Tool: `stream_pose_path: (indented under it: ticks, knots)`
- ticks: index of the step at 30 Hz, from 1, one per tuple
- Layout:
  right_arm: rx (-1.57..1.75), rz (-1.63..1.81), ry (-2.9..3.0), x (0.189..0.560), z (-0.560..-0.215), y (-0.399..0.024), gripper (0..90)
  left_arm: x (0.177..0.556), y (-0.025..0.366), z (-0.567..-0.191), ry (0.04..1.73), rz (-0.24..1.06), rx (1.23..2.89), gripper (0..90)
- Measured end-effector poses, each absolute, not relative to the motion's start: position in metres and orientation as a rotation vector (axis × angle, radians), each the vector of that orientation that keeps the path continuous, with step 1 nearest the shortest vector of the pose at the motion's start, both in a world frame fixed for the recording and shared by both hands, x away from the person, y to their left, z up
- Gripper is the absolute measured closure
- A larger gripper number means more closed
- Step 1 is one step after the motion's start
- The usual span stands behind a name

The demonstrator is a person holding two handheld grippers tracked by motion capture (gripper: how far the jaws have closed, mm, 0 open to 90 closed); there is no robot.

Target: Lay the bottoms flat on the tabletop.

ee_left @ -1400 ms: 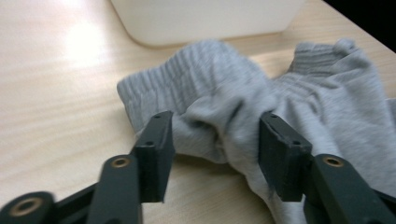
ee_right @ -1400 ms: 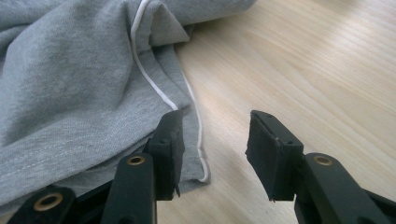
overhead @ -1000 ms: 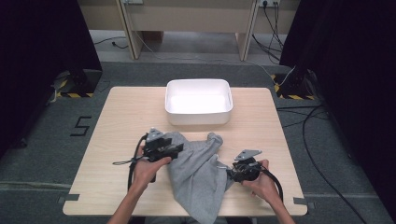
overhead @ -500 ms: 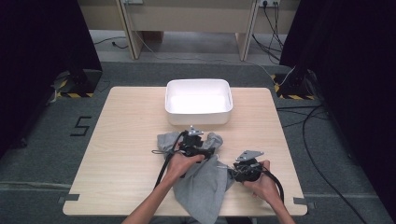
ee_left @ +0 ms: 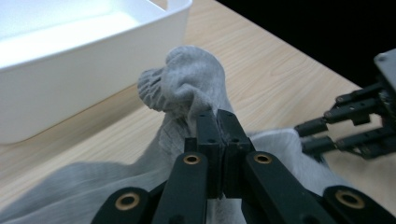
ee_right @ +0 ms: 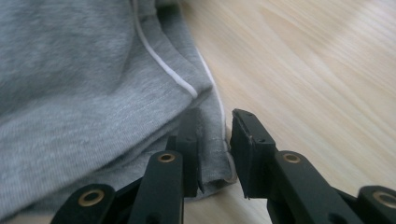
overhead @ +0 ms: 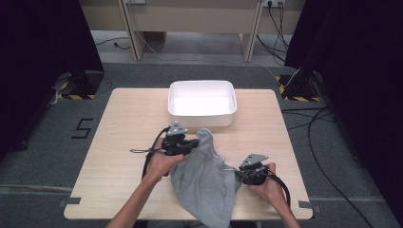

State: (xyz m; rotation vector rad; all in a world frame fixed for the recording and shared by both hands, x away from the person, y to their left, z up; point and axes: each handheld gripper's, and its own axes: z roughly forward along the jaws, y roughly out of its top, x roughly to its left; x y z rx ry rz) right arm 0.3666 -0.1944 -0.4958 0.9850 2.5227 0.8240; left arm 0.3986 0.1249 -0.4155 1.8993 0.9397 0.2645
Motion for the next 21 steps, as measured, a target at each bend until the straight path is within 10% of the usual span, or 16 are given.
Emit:
stream_pose_path:
  ticks: [21]
  knots:
    - [1.093, 0.729, 2.434, 0.357, -0.493, -0.240, 75.7, 0.341, 0.253, -0.485, 1.113, 0.261, 1.840, 88.1]
